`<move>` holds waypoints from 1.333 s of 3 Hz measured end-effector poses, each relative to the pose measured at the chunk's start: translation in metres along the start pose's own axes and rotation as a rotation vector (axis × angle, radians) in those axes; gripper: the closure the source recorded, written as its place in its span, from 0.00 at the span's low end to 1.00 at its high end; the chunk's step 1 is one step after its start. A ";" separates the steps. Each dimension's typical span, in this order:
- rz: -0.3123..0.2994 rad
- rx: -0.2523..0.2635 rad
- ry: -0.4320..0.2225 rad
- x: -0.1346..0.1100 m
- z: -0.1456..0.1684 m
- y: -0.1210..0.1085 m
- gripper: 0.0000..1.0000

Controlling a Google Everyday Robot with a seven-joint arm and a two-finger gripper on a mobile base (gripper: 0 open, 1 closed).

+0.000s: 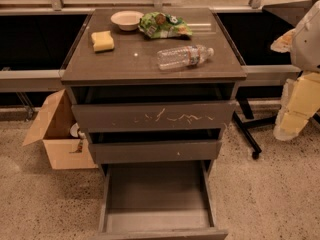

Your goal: Place water bottle into bottom drawer

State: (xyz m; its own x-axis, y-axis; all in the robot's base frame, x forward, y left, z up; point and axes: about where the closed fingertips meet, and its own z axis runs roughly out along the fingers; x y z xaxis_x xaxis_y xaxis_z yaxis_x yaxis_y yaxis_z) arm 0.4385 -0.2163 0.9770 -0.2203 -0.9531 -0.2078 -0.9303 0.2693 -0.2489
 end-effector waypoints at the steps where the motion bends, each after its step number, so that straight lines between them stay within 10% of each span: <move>1: -0.047 0.009 -0.032 -0.012 0.008 -0.014 0.00; 4: -0.275 0.040 -0.224 -0.080 0.079 -0.099 0.00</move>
Offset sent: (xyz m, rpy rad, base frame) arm 0.0945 0.0360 -0.0131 0.0273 -0.0827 0.2900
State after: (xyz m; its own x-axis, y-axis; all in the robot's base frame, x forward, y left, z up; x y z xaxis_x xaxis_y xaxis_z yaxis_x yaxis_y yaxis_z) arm 0.5714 -0.1562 0.9431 0.1105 -0.9378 -0.3290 -0.9328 0.0164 -0.3599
